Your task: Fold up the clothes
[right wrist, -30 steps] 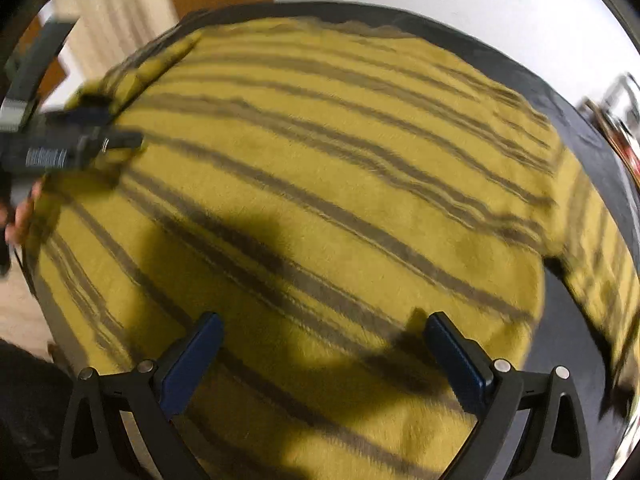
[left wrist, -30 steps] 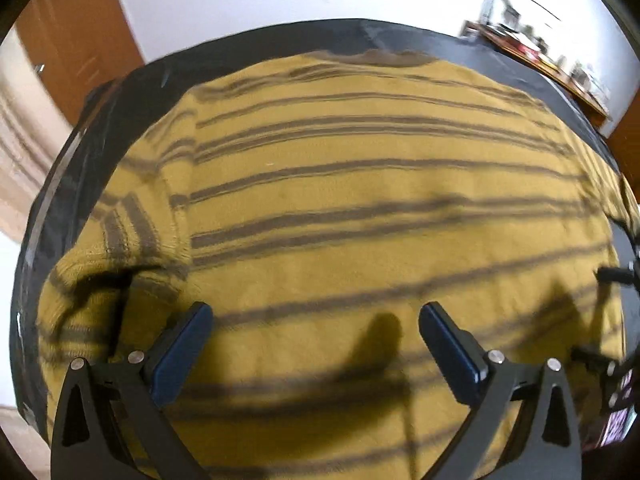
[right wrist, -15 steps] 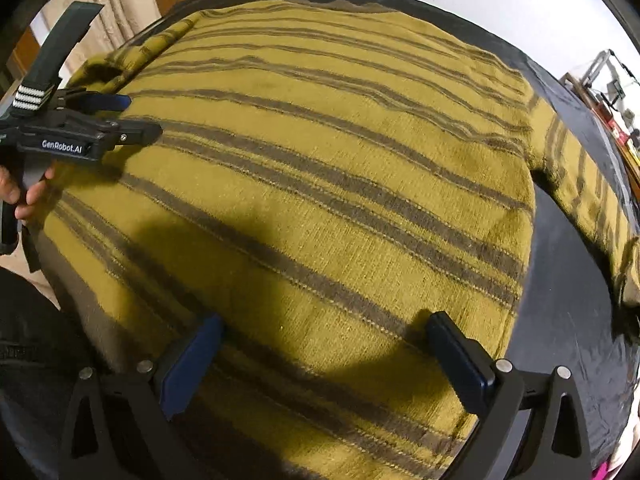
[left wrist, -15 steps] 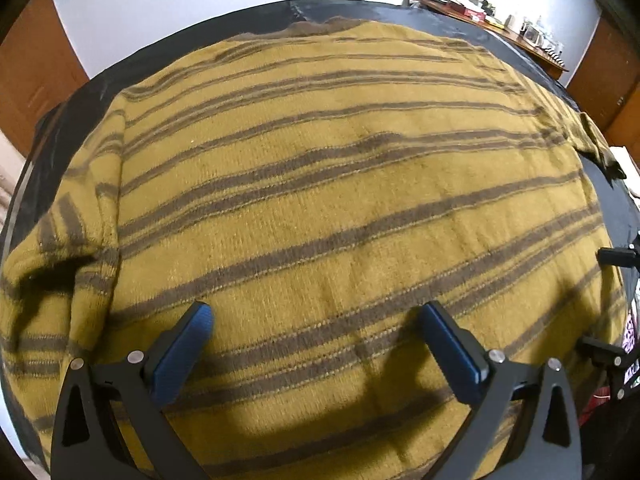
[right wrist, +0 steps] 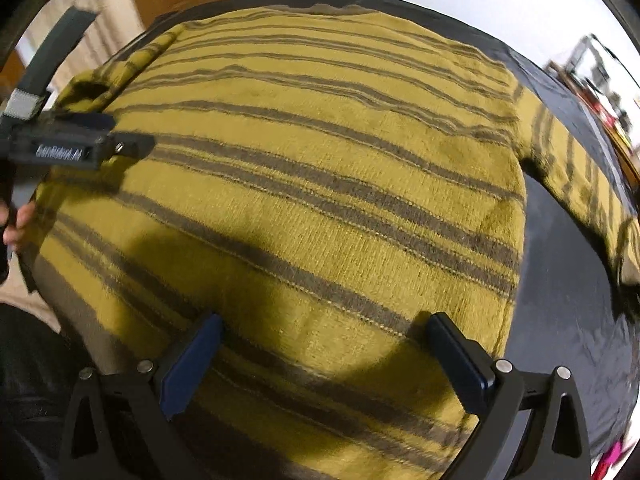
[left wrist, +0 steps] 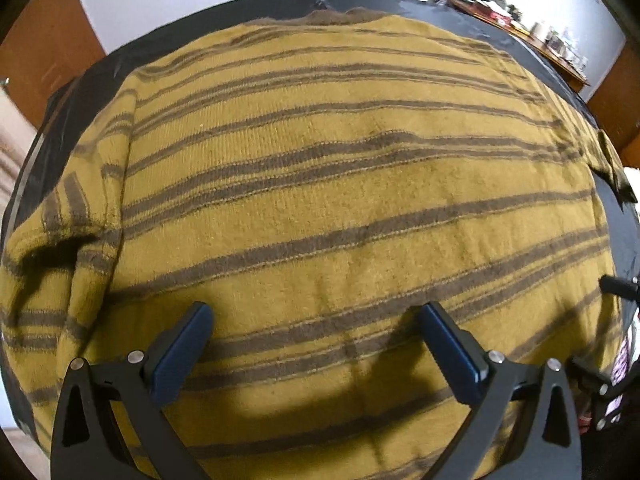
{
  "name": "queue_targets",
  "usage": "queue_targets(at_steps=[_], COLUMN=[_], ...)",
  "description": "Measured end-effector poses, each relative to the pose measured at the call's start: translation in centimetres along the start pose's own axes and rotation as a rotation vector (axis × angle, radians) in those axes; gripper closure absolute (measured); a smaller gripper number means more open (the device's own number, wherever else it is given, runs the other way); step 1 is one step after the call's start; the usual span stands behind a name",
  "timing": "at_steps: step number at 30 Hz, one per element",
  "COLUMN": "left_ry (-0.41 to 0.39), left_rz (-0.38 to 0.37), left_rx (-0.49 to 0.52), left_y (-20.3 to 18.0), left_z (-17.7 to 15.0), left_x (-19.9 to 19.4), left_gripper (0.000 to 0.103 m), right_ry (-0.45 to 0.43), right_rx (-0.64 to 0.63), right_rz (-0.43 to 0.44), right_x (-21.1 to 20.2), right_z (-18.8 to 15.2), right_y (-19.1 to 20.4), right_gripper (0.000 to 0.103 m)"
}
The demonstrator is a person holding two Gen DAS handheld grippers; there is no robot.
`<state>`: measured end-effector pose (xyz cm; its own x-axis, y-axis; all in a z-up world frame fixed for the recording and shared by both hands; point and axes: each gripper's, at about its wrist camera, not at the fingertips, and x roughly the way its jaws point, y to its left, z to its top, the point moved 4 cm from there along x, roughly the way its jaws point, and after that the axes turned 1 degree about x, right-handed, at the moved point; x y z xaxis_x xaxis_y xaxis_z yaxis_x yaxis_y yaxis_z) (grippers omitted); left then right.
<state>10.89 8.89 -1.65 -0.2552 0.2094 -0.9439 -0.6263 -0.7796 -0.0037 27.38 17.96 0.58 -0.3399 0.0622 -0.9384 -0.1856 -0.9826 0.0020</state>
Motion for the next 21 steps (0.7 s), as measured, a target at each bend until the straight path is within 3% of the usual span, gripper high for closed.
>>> queue_targets(at_steps=[3, 11, 17, 21], left_ry=[0.013, 0.0, -0.002, -0.021], left_rz=[-0.015, -0.076, -0.127, -0.147], left_rx=[-0.041, -0.041, -0.021, 0.036], left_y=[-1.6, -10.3, -17.6, -21.7], left_z=[0.5, 2.9, 5.4, 7.4], left_x=[-0.2, -0.8, -0.4, -0.7], left_gripper=[0.0, 0.0, 0.0, 0.0], right_ry=[-0.023, -0.115, -0.132, -0.167], right_rx=[-0.017, -0.015, -0.035, -0.02], right_rz=[-0.045, -0.412, -0.478, -0.447], right_x=[-0.7, -3.3, -3.3, -3.4], right_z=[-0.3, -2.2, -4.7, -4.7], right_y=[-3.1, -17.3, -26.3, -28.7], right_gripper=[0.0, 0.0, 0.004, 0.008])
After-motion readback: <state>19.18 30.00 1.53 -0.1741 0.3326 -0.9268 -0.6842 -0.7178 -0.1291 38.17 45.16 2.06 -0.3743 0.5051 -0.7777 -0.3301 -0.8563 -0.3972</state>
